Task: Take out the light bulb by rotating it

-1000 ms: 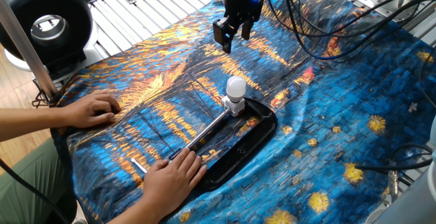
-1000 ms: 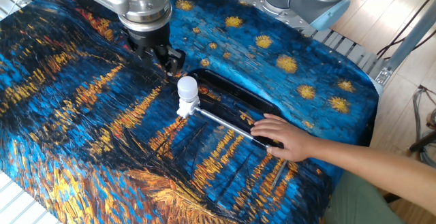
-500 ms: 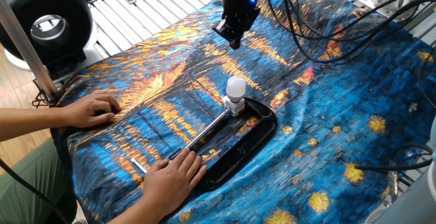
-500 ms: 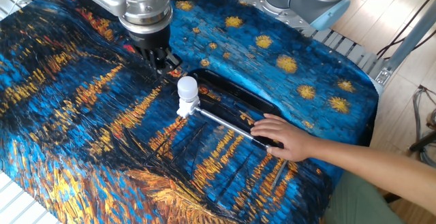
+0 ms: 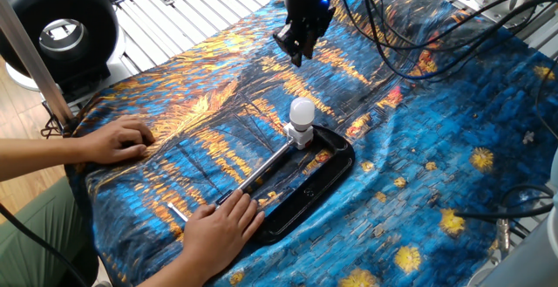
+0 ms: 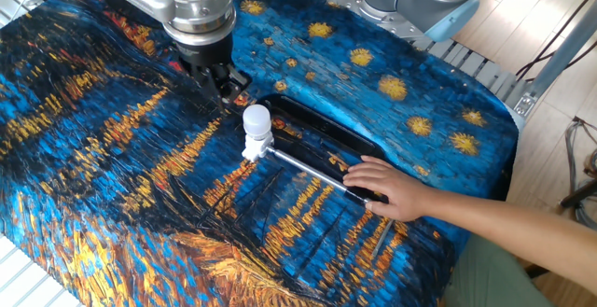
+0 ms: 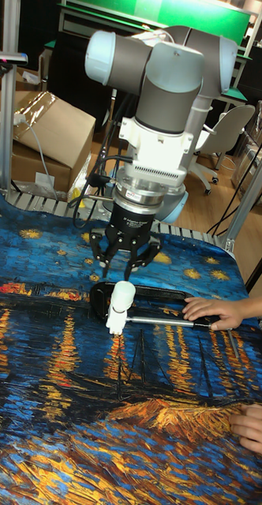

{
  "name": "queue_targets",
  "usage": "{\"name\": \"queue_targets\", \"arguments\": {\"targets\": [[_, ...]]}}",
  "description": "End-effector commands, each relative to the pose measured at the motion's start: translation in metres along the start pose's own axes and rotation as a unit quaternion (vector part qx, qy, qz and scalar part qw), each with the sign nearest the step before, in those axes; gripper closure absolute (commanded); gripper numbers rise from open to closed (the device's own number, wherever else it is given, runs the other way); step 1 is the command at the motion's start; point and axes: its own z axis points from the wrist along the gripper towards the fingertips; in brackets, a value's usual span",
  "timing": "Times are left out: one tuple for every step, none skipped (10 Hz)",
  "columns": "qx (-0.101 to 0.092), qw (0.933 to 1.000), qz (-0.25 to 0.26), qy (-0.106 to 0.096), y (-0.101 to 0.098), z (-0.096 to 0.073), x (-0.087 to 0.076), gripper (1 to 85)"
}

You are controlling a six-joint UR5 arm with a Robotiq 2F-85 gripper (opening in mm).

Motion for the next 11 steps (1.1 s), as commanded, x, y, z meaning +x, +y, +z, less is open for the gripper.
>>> {"name": "queue_targets", "arguments": {"targets": [[-0.015,0.9994,-0.028,0.013,0.004,-0.002,0.011,0.7],[-0.014,0.9993,-0.033,0.015,0.002,-0.002,0.013,0.7],[-0.007,0.9998,-0.013,0.014,0.000,0.000,0.012,16.7],[-0.006,0.9988,0.048,-0.008,0.005,0.003,-0.004,82.3],[-0.012,0.9985,0.054,-0.006,0.009,0.001,-0.004,84.7],[-0.012,0.9985,0.053,-0.007,0.008,0.002,-0.004,84.7],[-0.009,0.9984,0.055,-0.007,0.006,0.001,-0.003,84.7],[-0.010,0.9985,0.054,-0.007,0.006,0.001,-0.003,84.7],[-0.012,0.9984,0.055,-0.008,0.006,0.001,-0.004,84.7],[-0.015,0.9981,0.059,-0.013,0.008,0.002,-0.007,84.7],[-0.015,0.9981,0.059,-0.014,0.008,0.003,-0.007,84.7]]}}
